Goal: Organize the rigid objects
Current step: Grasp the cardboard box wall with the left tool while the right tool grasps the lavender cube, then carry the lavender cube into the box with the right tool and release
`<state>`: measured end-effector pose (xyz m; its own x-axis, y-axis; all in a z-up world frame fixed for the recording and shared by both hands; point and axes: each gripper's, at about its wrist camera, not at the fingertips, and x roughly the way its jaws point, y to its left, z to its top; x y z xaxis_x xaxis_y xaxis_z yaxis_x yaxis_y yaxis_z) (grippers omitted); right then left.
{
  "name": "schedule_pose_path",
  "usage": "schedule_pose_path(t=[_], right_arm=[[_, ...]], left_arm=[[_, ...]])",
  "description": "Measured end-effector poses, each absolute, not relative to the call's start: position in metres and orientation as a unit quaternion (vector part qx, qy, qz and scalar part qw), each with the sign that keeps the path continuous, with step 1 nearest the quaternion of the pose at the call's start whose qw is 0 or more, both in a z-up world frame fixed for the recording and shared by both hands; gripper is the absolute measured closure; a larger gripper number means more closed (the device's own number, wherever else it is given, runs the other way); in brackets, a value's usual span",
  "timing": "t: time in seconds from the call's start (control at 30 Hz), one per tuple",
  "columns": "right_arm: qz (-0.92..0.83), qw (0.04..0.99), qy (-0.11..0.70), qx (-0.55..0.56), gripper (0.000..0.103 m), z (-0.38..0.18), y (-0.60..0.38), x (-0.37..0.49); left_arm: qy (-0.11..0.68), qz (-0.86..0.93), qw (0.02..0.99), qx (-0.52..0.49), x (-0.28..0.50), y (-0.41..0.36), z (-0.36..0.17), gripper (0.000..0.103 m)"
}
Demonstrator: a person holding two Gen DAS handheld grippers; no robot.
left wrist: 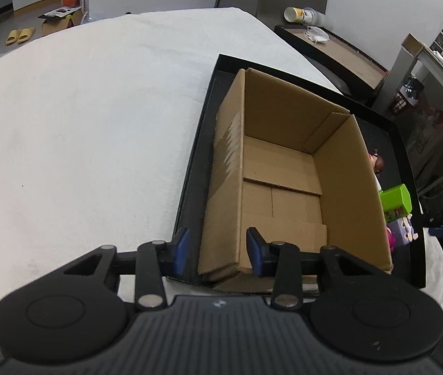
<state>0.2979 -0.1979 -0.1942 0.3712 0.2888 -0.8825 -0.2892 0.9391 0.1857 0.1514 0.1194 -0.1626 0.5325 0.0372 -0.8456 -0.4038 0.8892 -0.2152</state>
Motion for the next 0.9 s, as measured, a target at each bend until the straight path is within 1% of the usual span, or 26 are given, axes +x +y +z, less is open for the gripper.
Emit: schedule_pose_path(t=[0.03, 0.27, 0.37, 0.4, 0.43, 0.47, 0.5, 0.53, 0.57, 0.73, 0.8, 0.9], right_arm=[[0.173, 0.826, 0.537, 0.001, 0.023, -0.197, -0.199, 0.300], [0.166, 0.824, 0.540, -0.025, 0.023, -0.211, -0.193, 0.307], [0.162, 0.822, 0.544, -0.041, 0.023, -0.217, -0.190, 0.308], [0.161, 0.820, 0.548, -0.044, 0.025, -0.220, -0.190, 0.308], [0.159, 0.818, 0.551, -0.047, 0.027, -0.222, -0.190, 0.309], [0.159, 0.817, 0.552, -0.050, 0.032, -0.223, -0.189, 0.309], [0.161, 0.816, 0.553, -0.049, 0.039, -0.224, -0.189, 0.308], [0.163, 0.815, 0.554, -0.048, 0.044, -0.224, -0.189, 0.308], [0.169, 0.813, 0.556, -0.047, 0.054, -0.224, -0.189, 0.307], [0.162, 0.815, 0.554, -0.042, 0.056, -0.221, -0.194, 0.301], [0.160, 0.822, 0.546, -0.031, 0.059, -0.214, -0.199, 0.298], [0.160, 0.828, 0.536, -0.022, 0.059, -0.206, -0.202, 0.292]], left_arm=[[0.464, 0.132, 0.852, -0.201, 0.151, 0.120, -0.163, 0.068], [0.456, 0.142, 0.852, -0.212, 0.151, 0.123, -0.164, 0.069], [0.449, 0.136, 0.853, -0.228, 0.150, 0.127, -0.165, 0.077], [0.447, 0.135, 0.853, -0.232, 0.150, 0.128, -0.166, 0.078], [0.445, 0.134, 0.854, -0.235, 0.150, 0.128, -0.166, 0.081], [0.444, 0.133, 0.854, -0.237, 0.150, 0.128, -0.166, 0.083], [0.444, 0.133, 0.854, -0.237, 0.150, 0.127, -0.166, 0.084], [0.444, 0.132, 0.855, -0.233, 0.150, 0.126, -0.165, 0.085], [0.444, 0.130, 0.857, -0.229, 0.151, 0.124, -0.164, 0.087], [0.444, 0.126, 0.857, -0.228, 0.150, 0.125, -0.163, 0.087], [0.444, 0.124, 0.857, -0.229, 0.149, 0.125, -0.164, 0.086], [0.443, 0.127, 0.857, -0.230, 0.149, 0.125, -0.164, 0.087]])
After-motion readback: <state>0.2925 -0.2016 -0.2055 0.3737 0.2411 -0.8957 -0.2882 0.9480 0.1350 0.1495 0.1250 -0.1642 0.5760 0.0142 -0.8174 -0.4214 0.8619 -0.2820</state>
